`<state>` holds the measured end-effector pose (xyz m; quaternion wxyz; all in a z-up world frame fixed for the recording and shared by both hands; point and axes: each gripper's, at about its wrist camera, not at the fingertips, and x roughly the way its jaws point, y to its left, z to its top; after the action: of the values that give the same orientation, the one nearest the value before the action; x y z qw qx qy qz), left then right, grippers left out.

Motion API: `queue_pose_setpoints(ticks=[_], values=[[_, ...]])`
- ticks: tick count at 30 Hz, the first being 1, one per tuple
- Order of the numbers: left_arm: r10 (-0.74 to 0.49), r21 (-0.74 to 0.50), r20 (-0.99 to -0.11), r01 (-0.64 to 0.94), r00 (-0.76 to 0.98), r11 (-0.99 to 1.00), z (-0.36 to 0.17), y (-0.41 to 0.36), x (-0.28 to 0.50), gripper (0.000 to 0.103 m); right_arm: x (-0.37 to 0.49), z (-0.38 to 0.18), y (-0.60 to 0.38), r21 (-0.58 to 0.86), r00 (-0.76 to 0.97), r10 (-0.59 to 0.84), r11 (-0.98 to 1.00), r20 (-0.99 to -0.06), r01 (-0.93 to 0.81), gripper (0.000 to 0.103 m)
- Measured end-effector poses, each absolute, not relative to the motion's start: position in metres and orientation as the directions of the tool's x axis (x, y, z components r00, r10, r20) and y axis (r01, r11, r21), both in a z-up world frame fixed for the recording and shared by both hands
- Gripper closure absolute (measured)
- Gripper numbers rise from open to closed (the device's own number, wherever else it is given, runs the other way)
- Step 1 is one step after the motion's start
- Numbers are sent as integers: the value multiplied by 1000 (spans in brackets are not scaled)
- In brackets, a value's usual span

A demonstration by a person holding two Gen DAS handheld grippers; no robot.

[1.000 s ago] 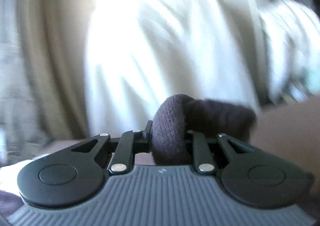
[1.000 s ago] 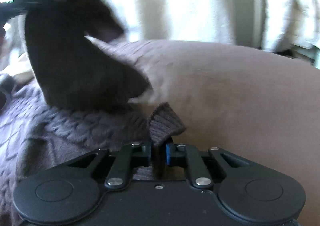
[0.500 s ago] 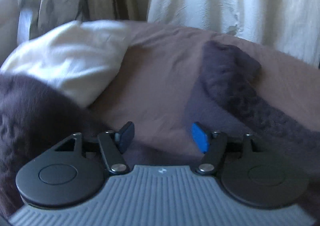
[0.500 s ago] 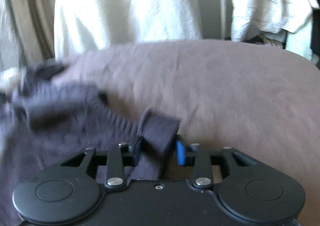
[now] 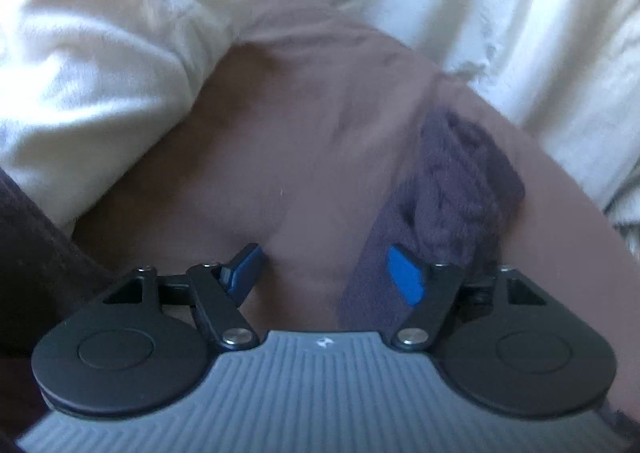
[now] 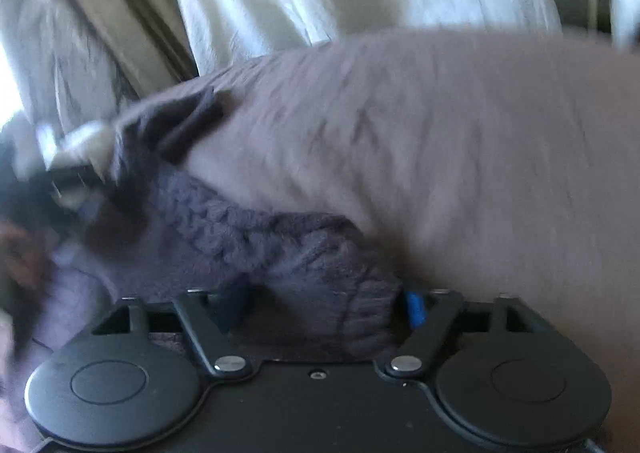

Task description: Fold clothes

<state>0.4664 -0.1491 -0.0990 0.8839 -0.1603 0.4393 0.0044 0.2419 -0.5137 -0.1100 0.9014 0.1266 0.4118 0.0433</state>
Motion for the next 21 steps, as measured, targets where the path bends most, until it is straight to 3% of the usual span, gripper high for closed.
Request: queue_pose_setpoints(ticks=[1, 5, 7, 8, 10, 11, 13, 16, 18, 21], values=[[-127, -243, -748, -90, 651, 966, -90, -162, 459, 102, 234, -102, -502, 164, 703, 127, 986, -700, -15, 85], [-202, -90, -603, 187, 772, 978, -54, -231, 420, 102, 177, -65, -508, 83, 859, -25, 994, -511, 78, 89], [-323, -135, -581, 303, 747, 943, -47, -256, 404, 97, 152, -62, -516, 8, 865, -151, 984, -479, 176, 89], [-366, -159, -574, 340, 732, 927, -45, -265, 397, 86, 145, -66, -522, -7, 849, -191, 977, -493, 215, 89], [-331, -152, -564, 299, 757, 942, -48, -267, 393, 34, 140, -85, -537, 17, 791, -211, 963, -574, 270, 89], [-309, -148, -559, 274, 770, 950, -50, -268, 391, 28, 140, -97, -542, 21, 762, -217, 957, -610, 289, 89], [-226, -114, -549, 196, 805, 974, -56, -266, 390, 24, 141, -118, -547, 13, 717, -223, 951, -661, 308, 89], [-56, -17, -585, 57, 809, 998, -72, -256, 405, 19, 147, -121, -535, -57, 717, -248, 958, -651, 280, 89], [-76, -40, -650, 66, 756, 997, -88, -244, 428, 12, 153, -119, -527, -102, 720, -255, 963, -645, 249, 88], [-212, -220, -780, 60, 589, 974, -122, -233, 468, 14, 149, -119, -528, -83, 729, -229, 970, -645, 230, 88]])
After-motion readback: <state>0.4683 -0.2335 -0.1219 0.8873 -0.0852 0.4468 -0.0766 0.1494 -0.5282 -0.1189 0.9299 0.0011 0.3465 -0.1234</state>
